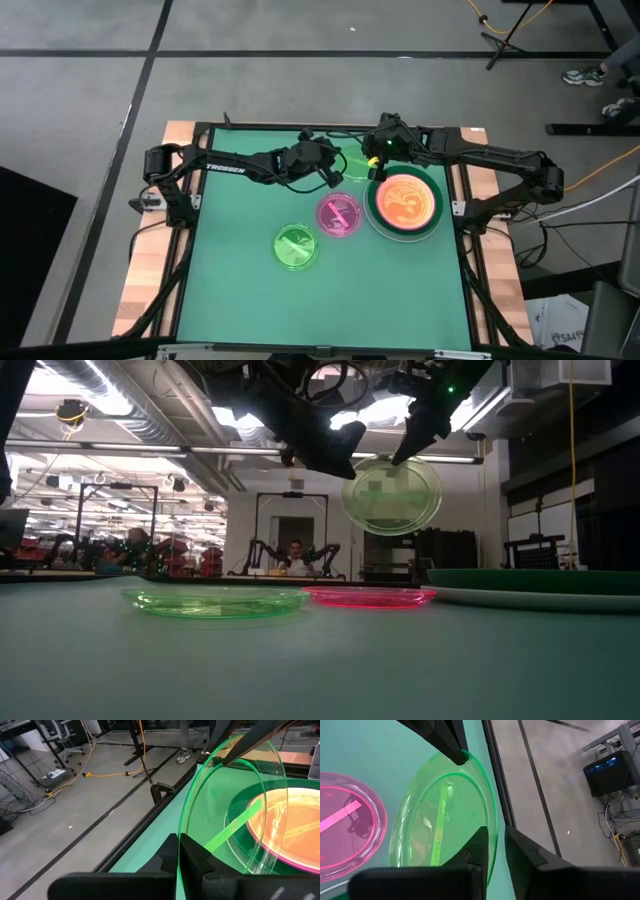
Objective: Stack plastic plates
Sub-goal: Stack the top light green plate on top of the orange plate
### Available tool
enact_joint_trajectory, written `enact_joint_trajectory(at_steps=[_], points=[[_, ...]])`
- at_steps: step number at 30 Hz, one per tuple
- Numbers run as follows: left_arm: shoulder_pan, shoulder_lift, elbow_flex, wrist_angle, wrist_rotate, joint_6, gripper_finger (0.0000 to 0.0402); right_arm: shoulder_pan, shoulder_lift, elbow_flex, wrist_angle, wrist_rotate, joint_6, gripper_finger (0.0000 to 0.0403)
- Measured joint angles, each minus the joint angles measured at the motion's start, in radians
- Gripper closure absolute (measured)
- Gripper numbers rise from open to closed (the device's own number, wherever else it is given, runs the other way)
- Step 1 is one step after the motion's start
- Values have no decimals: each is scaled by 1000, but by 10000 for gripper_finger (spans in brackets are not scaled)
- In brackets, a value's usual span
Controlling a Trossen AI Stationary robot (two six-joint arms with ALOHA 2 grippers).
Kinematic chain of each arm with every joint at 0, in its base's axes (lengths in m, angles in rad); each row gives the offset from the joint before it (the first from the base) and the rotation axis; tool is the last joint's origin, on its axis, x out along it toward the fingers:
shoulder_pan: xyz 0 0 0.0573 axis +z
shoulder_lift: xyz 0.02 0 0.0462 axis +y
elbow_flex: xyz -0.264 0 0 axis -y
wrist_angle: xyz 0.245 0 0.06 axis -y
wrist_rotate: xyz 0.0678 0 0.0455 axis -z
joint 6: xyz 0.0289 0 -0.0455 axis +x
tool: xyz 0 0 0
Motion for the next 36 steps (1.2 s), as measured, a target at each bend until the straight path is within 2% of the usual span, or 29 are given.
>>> enact_joint_trajectory(at_steps=[16,27,36], points=[[0,0,0,0,0,-1,400,0,0,0,0,0,0,389],[0,0,0,0,19,-2,338,0,0,0,0,0,-1,401],[0,0,0,-8,22,-4,326,0,0,0,-53,1,-2,402]])
